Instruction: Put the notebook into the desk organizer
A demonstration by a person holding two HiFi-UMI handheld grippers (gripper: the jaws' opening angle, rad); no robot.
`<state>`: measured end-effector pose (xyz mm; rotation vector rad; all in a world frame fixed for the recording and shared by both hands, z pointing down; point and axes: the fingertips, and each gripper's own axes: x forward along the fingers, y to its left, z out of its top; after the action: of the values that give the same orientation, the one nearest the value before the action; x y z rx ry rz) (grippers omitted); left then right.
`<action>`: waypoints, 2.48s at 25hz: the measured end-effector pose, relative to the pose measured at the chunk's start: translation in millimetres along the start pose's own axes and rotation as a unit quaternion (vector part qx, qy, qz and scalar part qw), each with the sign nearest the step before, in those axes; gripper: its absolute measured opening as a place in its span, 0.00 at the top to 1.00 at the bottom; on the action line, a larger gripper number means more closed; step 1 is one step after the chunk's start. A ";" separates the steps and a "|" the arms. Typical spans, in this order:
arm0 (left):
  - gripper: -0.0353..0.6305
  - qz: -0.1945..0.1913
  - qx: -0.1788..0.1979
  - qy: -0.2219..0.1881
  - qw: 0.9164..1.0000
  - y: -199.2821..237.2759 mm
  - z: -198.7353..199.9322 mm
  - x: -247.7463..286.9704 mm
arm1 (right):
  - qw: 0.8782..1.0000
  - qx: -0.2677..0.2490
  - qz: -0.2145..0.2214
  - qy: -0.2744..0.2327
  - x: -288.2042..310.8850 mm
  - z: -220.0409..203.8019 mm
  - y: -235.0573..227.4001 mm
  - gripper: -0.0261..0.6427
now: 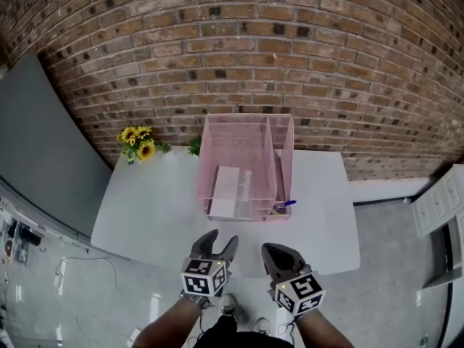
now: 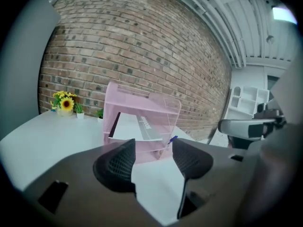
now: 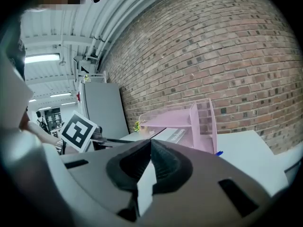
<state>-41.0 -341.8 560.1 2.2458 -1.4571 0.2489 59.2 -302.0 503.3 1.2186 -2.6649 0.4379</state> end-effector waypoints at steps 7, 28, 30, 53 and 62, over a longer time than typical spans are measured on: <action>0.91 0.042 0.027 -0.072 0.996 -55.4 19.4 -84.6 | 0.998 -0.038 0.047 -0.020 -51.0 8.2 22.0 0.96; 0.94 0.135 0.070 -0.128 0.980 -115.1 -25.1 -286.7 | 0.979 -0.069 0.187 -0.034 -119.5 -22.8 164.0 0.96; 0.94 0.128 0.067 -0.126 0.981 -111.3 -31.8 -299.9 | 0.980 -0.072 0.183 -0.033 -121.7 -26.3 178.6 0.96; 0.94 -0.077 0.057 -0.105 0.990 -104.1 -88.6 -364.9 | 0.998 -0.050 -0.041 -0.013 -205.1 -86.5 243.2 0.96; 0.94 -0.076 0.054 -0.113 0.989 -99.5 -80.4 -377.3 | 0.997 -0.055 -0.043 -0.019 -205.7 -80.6 251.6 0.96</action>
<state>-104.9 38.3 459.4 2.5271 -1.4029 0.0249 4.4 27.0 473.4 1.3146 -2.6176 0.2521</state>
